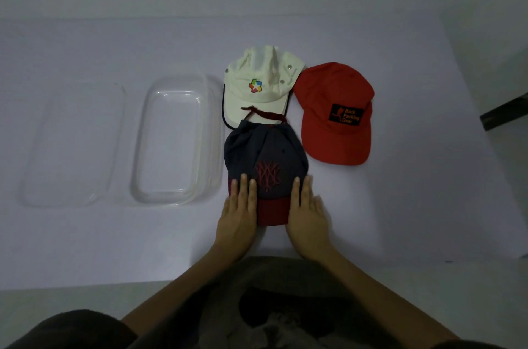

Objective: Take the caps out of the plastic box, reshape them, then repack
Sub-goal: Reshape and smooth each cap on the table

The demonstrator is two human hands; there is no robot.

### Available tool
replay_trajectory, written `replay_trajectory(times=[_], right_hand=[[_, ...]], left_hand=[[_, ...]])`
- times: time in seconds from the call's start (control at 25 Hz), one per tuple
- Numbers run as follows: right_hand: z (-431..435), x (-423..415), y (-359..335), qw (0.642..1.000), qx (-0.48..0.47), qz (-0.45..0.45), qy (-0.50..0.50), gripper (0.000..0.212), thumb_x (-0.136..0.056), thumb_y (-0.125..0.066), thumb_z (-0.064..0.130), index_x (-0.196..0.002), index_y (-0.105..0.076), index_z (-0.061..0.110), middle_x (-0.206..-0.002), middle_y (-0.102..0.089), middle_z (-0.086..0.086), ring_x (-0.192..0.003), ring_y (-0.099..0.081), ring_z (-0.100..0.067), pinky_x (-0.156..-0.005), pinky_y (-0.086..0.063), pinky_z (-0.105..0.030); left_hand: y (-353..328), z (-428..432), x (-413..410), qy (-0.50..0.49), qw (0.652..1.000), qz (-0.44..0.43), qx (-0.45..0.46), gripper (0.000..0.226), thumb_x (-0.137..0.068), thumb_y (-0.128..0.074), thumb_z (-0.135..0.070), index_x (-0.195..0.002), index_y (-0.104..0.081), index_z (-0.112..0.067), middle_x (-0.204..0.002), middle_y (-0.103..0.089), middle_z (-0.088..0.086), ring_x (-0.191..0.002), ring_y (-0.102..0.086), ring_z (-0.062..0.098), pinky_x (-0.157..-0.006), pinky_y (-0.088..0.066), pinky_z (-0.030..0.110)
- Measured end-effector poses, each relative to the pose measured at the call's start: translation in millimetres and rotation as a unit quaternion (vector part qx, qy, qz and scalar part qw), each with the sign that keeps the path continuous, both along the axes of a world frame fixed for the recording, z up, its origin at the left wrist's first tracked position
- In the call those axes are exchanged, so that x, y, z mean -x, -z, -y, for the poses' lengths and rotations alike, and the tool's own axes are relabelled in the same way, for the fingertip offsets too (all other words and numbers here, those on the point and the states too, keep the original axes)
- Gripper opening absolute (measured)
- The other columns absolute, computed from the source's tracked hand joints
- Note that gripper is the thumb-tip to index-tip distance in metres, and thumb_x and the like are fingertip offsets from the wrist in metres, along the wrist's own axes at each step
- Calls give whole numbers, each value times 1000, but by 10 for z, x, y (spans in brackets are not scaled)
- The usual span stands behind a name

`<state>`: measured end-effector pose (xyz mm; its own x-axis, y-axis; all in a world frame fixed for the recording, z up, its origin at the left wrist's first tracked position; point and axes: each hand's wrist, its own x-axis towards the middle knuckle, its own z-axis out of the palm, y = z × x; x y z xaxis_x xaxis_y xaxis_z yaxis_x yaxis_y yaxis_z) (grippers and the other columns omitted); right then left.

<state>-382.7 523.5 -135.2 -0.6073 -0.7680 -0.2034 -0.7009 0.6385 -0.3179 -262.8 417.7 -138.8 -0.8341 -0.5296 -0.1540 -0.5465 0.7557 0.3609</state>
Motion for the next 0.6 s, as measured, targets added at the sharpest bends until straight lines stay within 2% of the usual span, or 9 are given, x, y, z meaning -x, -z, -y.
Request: replay_trajectory(times=[0.12,0.2,0.28,0.36,0.44,0.48,0.52,0.6], right_hand=[[-10,16,-125,999,32,14,10,89,-79,-69,16,-142,-10,-4,-147,-11,-24,-129,-43,-37,-104,-39,-48],[13,54,-276,998,34,37,24,88,-87,-59,23,-143,6,0,-153,-2,-23,-137,-30,-35,-109,-35,-46],[40,115,-461,998,32,36,48,85,-91,-51,21,-139,16,4,-155,-3,-22,-141,-24,-31,-113,-23,-43],[102,191,-668,996,46,-52,57,84,-87,-56,11,-141,7,0,-152,-22,-23,-136,-36,-30,-111,-25,-49],[170,262,-847,985,83,-127,78,87,-78,-69,7,-143,-11,-5,-141,-41,-25,-122,-53,-33,-102,-35,-56],[212,287,-911,979,103,-147,93,89,-77,-72,7,-142,-13,-6,-139,-45,-25,-119,-55,-33,-101,-35,-57],[251,302,-991,977,111,-154,99,90,-76,-73,9,-142,-13,-5,-138,-47,-24,-119,-55,-32,-102,-33,-58],[341,343,-1154,976,110,-156,101,87,-78,-71,13,-143,-15,-3,-139,-47,-22,-124,-50,-31,-105,-30,-57]], left_hand=[[-116,5,46,-44,998,34,-15,55,-92,-27,-18,-137,-28,14,-138,-36,37,-125,-39,53,-91,-48,57],[-227,-5,93,-32,999,2,32,53,-90,-28,-14,-133,-31,17,-133,-42,39,-121,-42,54,-91,-46,60],[-357,-32,167,-36,996,-44,69,54,-88,-33,-13,-132,-28,18,-132,-44,39,-121,-43,54,-98,-35,58],[-538,-35,254,-68,990,-92,82,54,-90,-39,-8,-135,-23,16,-138,-36,38,-124,-41,52,-100,-33,51],[-740,15,361,-120,983,-122,69,69,-86,-59,-5,-138,-18,13,-140,-33,37,-122,-46,49,-92,-46,48],[-852,58,413,-140,979,-131,66,75,-83,-65,-5,-139,-19,13,-138,-37,37,-117,-52,48,-86,-51,49],[-955,104,461,-154,976,-137,76,74,-80,-67,-3,-138,-24,13,-131,-45,37,-107,-58,48,-80,-53,49],[-1126,213,549,-172,969,-137,111,63,-75,-65,8,-132,-36,14,-102,-60,33,-76,-63,42,-62,-54,43]])
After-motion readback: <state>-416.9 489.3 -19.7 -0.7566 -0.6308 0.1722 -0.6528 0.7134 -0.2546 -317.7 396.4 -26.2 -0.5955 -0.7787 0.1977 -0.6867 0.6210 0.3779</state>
